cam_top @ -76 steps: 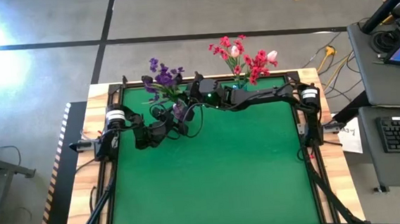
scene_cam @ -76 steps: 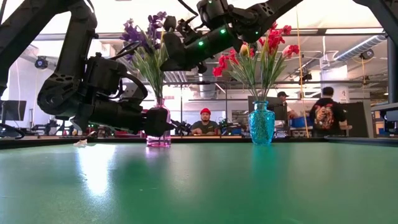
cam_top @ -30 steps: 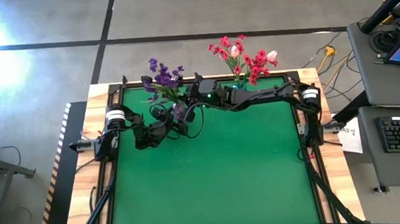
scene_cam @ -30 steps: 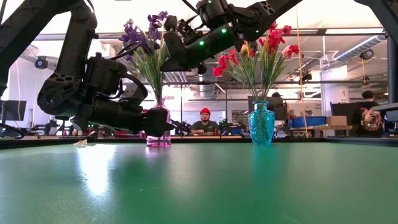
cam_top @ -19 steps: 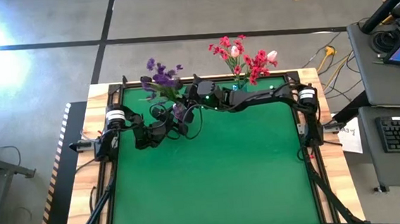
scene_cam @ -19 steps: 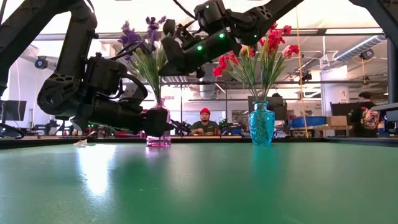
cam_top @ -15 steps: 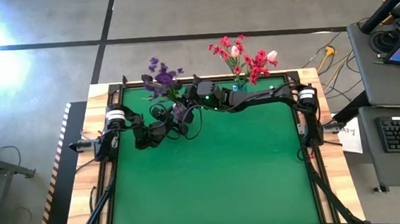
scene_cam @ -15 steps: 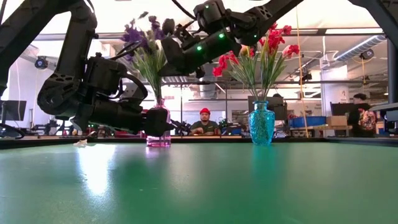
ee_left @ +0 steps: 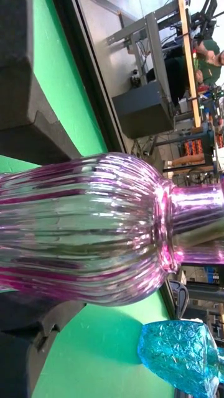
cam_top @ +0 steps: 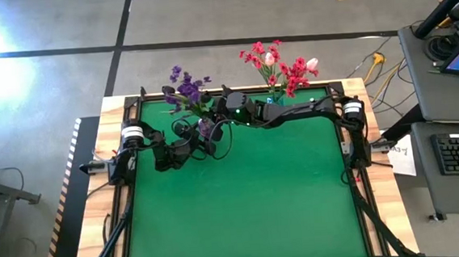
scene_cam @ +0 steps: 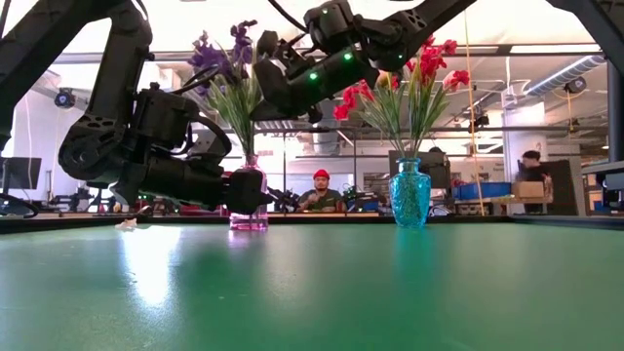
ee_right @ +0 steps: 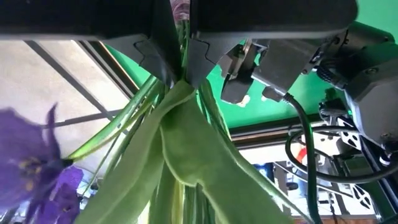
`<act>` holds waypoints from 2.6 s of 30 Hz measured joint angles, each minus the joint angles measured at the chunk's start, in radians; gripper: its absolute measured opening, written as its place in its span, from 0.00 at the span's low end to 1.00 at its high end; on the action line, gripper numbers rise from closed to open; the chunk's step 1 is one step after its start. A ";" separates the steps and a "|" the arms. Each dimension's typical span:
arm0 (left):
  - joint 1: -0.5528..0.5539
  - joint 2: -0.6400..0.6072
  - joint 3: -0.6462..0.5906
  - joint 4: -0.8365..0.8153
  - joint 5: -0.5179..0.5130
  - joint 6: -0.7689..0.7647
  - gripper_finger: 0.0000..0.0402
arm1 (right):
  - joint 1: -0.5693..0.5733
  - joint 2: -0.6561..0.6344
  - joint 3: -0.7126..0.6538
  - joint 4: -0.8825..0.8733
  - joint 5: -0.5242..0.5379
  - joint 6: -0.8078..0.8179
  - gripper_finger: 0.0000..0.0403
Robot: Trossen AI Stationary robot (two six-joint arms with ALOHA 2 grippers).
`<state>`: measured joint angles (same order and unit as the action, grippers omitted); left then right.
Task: Sort flowers into vase by color
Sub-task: Put the black flower into the violet vase, then return to Home Position
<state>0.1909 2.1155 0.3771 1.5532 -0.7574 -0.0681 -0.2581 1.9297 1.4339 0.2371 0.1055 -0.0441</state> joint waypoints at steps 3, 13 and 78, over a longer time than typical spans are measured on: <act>0.000 0.000 0.000 0.000 0.000 0.000 0.63 | 0.002 0.000 0.000 -0.019 -0.006 -0.015 0.03; 0.000 0.000 0.000 0.000 0.000 0.000 0.63 | 0.000 0.000 -0.001 -0.031 -0.100 -0.023 0.03; -0.038 -0.082 -0.066 -0.009 -0.103 -0.030 0.75 | 0.004 -0.039 -0.002 -0.166 -0.027 -0.026 0.49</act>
<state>0.1532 2.0338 0.3111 1.5445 -0.8601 -0.0982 -0.2539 1.8908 1.4315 0.0707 0.0781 -0.0704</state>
